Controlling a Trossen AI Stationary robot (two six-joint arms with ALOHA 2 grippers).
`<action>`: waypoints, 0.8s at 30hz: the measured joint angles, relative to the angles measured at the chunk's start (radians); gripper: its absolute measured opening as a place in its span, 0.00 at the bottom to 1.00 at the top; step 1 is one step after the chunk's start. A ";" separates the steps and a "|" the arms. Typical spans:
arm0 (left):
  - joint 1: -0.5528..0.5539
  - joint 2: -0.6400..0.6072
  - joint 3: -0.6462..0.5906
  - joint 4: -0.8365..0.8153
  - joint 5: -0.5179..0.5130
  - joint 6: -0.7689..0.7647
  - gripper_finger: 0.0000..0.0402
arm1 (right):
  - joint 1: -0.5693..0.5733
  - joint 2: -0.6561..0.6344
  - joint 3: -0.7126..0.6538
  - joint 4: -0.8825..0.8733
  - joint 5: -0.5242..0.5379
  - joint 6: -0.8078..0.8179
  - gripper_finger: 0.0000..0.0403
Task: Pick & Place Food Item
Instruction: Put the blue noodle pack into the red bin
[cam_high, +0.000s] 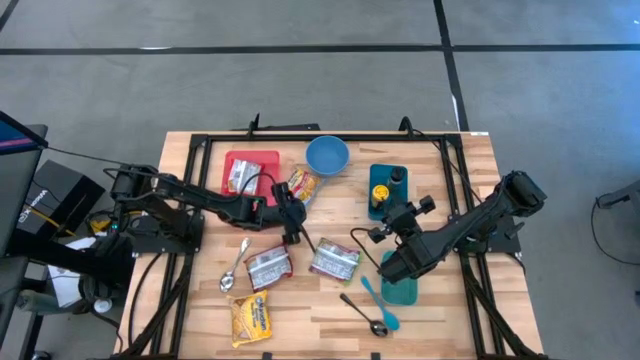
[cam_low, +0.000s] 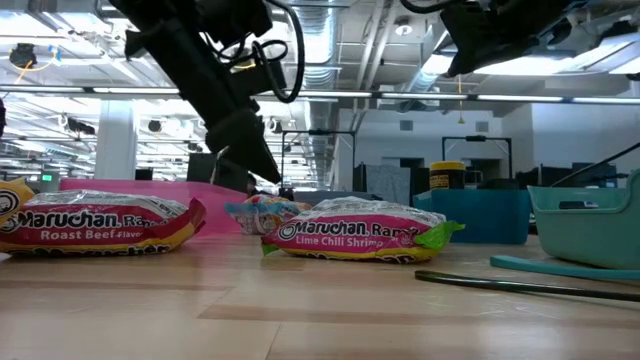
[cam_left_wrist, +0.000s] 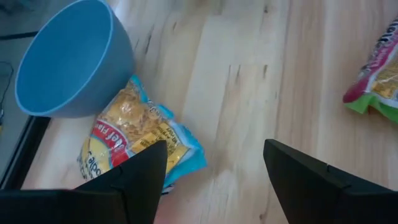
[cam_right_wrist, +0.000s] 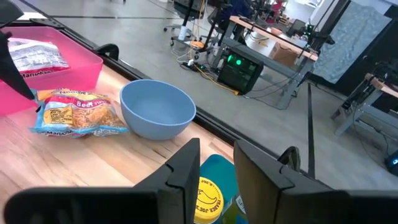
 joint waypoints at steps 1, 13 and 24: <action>0.000 0.000 0.000 0.000 0.000 0.000 0.64 | 0.000 0.000 0.000 0.000 0.000 0.000 0.23; -0.027 0.128 0.000 0.085 -0.101 0.112 0.64 | 0.000 0.000 0.000 0.000 0.002 0.000 0.23; 0.009 0.166 0.000 0.102 -0.173 0.131 0.60 | 0.000 0.000 0.000 0.001 0.003 0.000 0.23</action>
